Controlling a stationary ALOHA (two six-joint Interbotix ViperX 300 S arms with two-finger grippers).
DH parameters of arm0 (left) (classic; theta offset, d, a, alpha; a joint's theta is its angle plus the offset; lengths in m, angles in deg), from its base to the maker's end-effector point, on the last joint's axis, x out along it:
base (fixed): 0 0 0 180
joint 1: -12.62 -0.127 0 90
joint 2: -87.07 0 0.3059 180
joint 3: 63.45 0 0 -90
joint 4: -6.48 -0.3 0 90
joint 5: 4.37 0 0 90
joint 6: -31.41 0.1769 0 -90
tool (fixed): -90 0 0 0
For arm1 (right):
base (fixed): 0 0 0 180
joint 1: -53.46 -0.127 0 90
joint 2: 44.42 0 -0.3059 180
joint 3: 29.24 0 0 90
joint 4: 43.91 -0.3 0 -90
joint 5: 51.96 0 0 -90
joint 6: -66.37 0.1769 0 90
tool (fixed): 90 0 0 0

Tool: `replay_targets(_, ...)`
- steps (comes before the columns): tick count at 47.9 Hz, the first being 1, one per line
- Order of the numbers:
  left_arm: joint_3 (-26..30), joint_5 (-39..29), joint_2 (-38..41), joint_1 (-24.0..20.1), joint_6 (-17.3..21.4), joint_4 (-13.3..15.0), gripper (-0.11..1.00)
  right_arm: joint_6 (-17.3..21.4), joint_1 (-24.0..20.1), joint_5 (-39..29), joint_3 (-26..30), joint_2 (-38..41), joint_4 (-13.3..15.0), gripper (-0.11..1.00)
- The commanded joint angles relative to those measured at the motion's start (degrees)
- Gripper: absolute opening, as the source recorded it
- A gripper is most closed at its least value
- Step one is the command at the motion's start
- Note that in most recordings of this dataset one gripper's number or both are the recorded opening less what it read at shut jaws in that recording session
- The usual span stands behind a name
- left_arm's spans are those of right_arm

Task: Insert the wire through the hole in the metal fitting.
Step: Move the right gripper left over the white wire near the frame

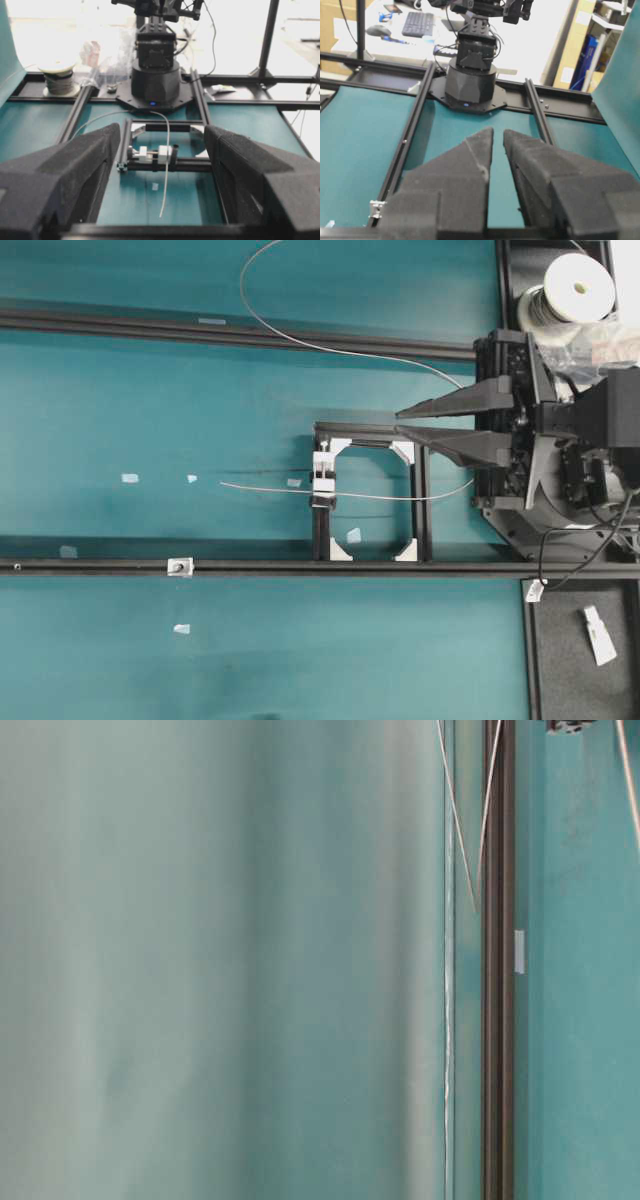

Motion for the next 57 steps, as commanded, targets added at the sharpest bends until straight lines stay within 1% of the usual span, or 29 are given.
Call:
replay_targets(1, -0.2, 0.4, 0.2, -0.5, -0.1, 2.1, 0.24, 0.1, 0.0, 0.1, 0.4, 0.3, 0.0, 0.24)
replay_targets(2, -0.3, 0.2, 0.2, -0.5, -0.3, 2.1, 0.24, 0.0, 0.0, 0.1, 0.5, 0.4, 0.0, 0.24)
replay_targets(3, -0.4, 0.1, 0.2, -0.5, -0.3, 2.2, 0.22, 0.0, 0.1, 0.1, 0.5, 0.5, 0.0, 0.23)
replay_targets(4, -0.4, 0.0, 0.3, -0.5, -0.4, 2.3, 0.17, 0.0, 0.1, -0.1, 0.6, 0.6, 0.0, 0.17)
replay_targets(6, -0.4, -0.4, 0.3, -0.5, -0.4, 2.3, 0.09, 0.0, 0.1, -0.6, 0.9, 1.0, 0.0, 0.09)
replay_targets(9, 0.2, -1.6, 0.6, -0.5, -0.8, 2.3, 0.00, -0.1, 0.1, -2.2, 1.3, 1.8, 0.0, 0.01)
replay_targets(12, 1.1, -3.1, 0.9, -0.5, -1.0, 2.3, -0.06, -0.1, 0.1, -4.3, 2.3, 2.9, 0.0, -0.02)
replay_targets(14, 1.8, -4.2, 1.1, -0.6, -0.9, 2.3, -0.07, -0.1, 0.2, -5.6, 3.2, 3.7, 0.0, -0.02)
replay_targets(16, 2.5, -5.8, 1.1, -0.6, -0.9, 2.3, -0.04, 0.0, 0.2, -6.9, 4.1, 4.7, 0.0, -0.02)
replay_targets(18, 3.1, -6.9, 1.3, -0.8, -0.7, 2.3, 0.01, 0.0, 0.3, -8.3, 5.1, 5.7, 0.0, -0.02)
replay_targets(22, 2.9, -8.4, 1.6, -1.4, -0.4, 2.3, 0.15, 0.0, 0.7, -9.8, 6.3, 7.2, 0.0, 0.00)
replay_targets(26, 2.3, -9.5, 2.0, -2.3, -0.5, 2.3, 0.36, 0.0, 1.5, -10.3, 6.8, 8.3, 0.0, 0.14)
replay_targets(30, 1.8, -10.3, 3.0, -2.9, -0.6, 2.3, 0.60, 0.0, 2.4, -10.4, 6.6, 9.1, 0.0, 0.34)
replay_targets(31, 1.8, -10.5, 3.3, -2.9, -0.7, 2.3, 0.63, 0.1, 2.5, -10.5, 6.6, 9.1, 0.0, 0.40)
replay_targets(32, 1.8, -10.8, 3.7, -3.0, -0.7, 2.3, 0.63, 0.1, 2.6, -10.5, 6.7, 9.3, 0.0, 0.45)
replay_targets(34, 2.1, -11.4, 4.6, -3.1, -0.7, 2.3, 0.62, 0.2, 2.8, -10.5, 6.7, 9.6, 0.0, 0.49)
replay_targets(38, 3.1, -12.7, 7.0, -3.3, -0.6, 2.3, 0.62, 0.4, 2.8, -11.1, 7.1, 10.6, 0.0, 0.48)
replay_targets(45, 3.8, -13.4, 10.8, -3.3, -0.4, 2.3, 0.64, 0.4, 2.8, -13.2, 8.7, 15.0, 0.0, 0.48)
replay_targets(52, 3.2, -12.5, 13.6, -3.3, -0.5, 2.3, 0.66, 0.4, 2.8, -14.4, 10.8, 20.9, 0.0, 0.48)
replay_targets(57, 2.3, -10.3, 15.9, -3.3, -0.8, 2.3, 0.66, 0.4, 2.8, -14.4, 12.1, 25.5, 0.0, 0.48)
